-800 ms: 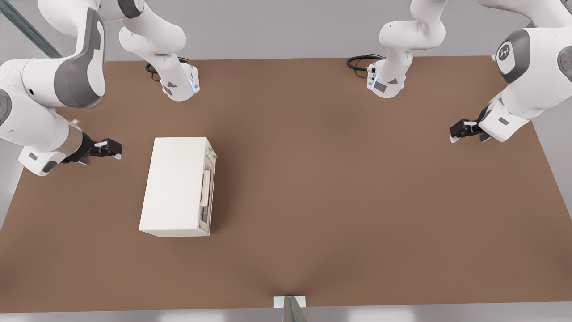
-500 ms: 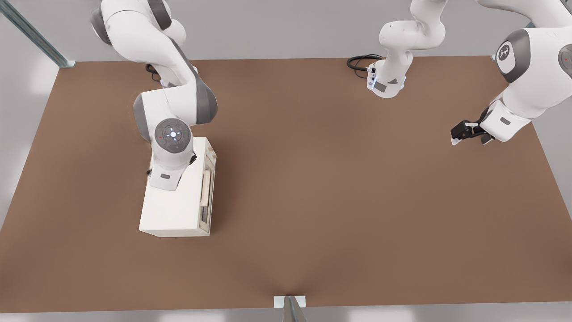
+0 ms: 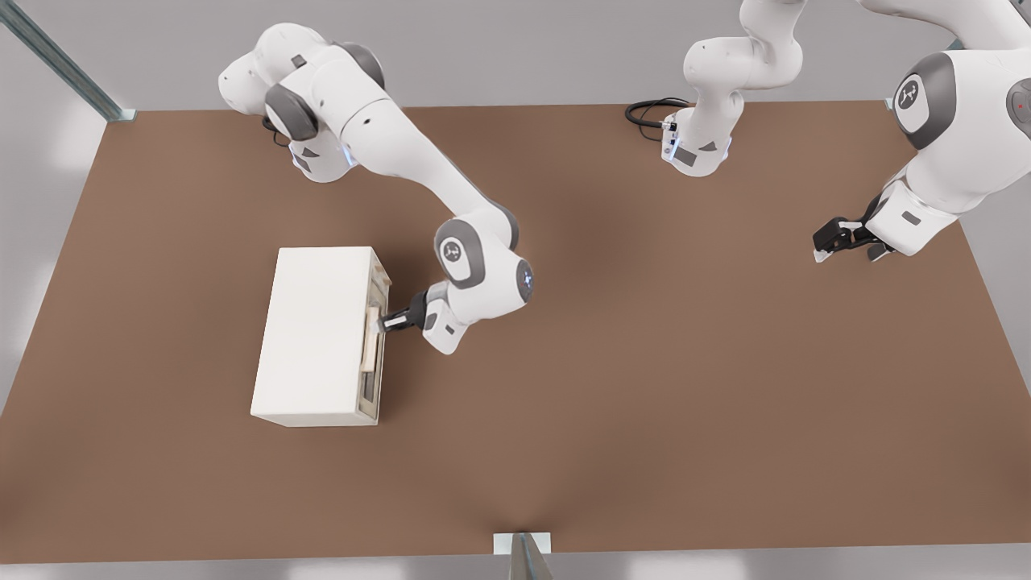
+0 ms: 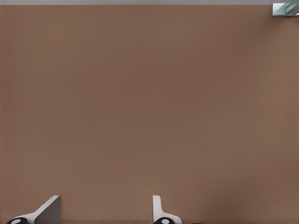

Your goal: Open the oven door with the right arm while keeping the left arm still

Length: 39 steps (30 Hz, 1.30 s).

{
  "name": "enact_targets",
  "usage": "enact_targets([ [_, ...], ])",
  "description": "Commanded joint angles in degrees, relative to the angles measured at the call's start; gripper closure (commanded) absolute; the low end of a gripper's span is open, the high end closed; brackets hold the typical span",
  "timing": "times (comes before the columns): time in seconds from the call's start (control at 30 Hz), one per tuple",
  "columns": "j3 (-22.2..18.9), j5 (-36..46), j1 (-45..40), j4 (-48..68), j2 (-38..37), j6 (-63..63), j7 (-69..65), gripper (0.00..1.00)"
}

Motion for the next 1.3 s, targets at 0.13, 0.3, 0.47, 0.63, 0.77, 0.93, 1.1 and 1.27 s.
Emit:
enact_targets([
  [0.13, -1.5, 0.21, -0.3, -0.54, 2.42, -0.46, 28.91, 1.0],
  [0.3, -2.03, 0.13, -0.3, -0.46, 4.0, 0.68, 29.17, 1.0],
  [0.47, -2.12, 0.13, -0.66, -0.98, 4.53, 0.68, 29.26, 1.0],
  [0.63, -2.12, -0.05, -0.57, -0.98, 5.41, 1.12, 30.75, 1.0],
  [0.77, -1.94, 0.13, -0.39, -1.07, 5.84, 1.3, 32.16, 1.0],
  [0.93, -1.85, 0.13, -0.22, -1.33, 6.11, 1.65, 33.3, 1.0],
  [1.1, -0.8, 1.0, 1.19, -0.11, 5.93, 2.7, 34.44, 1.0],
  [1.27, 0.43, 23.14, -1.97, 3.15, -3.55, 14.74, 32.08, 0.34],
])
